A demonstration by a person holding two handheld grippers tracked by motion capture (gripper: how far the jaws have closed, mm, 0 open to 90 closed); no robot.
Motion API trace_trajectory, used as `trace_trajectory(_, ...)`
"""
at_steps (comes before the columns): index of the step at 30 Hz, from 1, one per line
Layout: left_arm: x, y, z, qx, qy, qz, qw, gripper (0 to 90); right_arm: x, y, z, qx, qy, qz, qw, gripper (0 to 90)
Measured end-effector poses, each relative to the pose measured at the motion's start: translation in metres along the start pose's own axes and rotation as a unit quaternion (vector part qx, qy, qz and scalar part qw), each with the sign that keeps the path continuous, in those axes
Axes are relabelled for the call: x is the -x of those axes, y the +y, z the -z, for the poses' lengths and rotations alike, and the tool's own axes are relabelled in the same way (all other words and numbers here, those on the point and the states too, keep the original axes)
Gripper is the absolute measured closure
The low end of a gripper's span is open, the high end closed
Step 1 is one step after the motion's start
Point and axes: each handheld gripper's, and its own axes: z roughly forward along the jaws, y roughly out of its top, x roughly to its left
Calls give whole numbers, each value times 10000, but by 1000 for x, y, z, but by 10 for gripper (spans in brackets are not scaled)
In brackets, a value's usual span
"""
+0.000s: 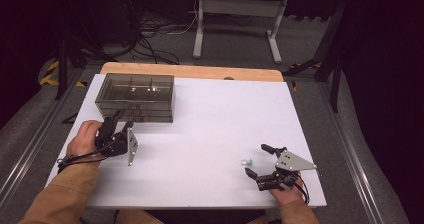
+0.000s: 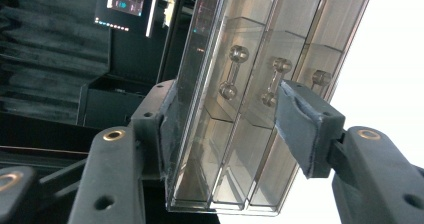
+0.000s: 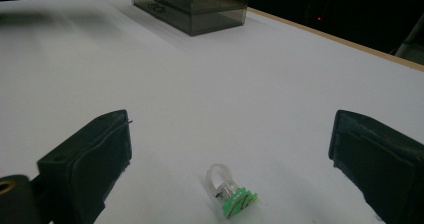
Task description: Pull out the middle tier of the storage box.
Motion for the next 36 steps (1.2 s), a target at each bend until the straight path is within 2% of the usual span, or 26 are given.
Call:
trace_trajectory(4, 2, -1, -6, -39, -55, -58, 10000, 481, 0, 0, 0, 0, 2, 1, 10000, 39)
trace_trajectory(11, 9, 1, -14, -47, 2, -363, 9993, 542, 0, 0, 0, -7, 4, 7, 10000, 39)
trace_trajectory(15, 13, 3, -20, -50, -80, -465, 9989, 545, 0, 0, 0, -15, 5, 8, 10000, 39)
trace_trajectory(24, 21, 8, -29, -65, -43, -717, 9974, 556, 0, 0, 0, -13, 6, 0, 10000, 40)
trace_trajectory(32, 26, 11, -37, -178, -8, -684, 9975, 566, 0, 0, 0, -12, 6, -1, 10000, 40)
trace_trajectory(36, 29, 13, -39, -152, 59, -827, 9964, 572, 0, 0, 0, -11, 2, -1, 10000, 40)
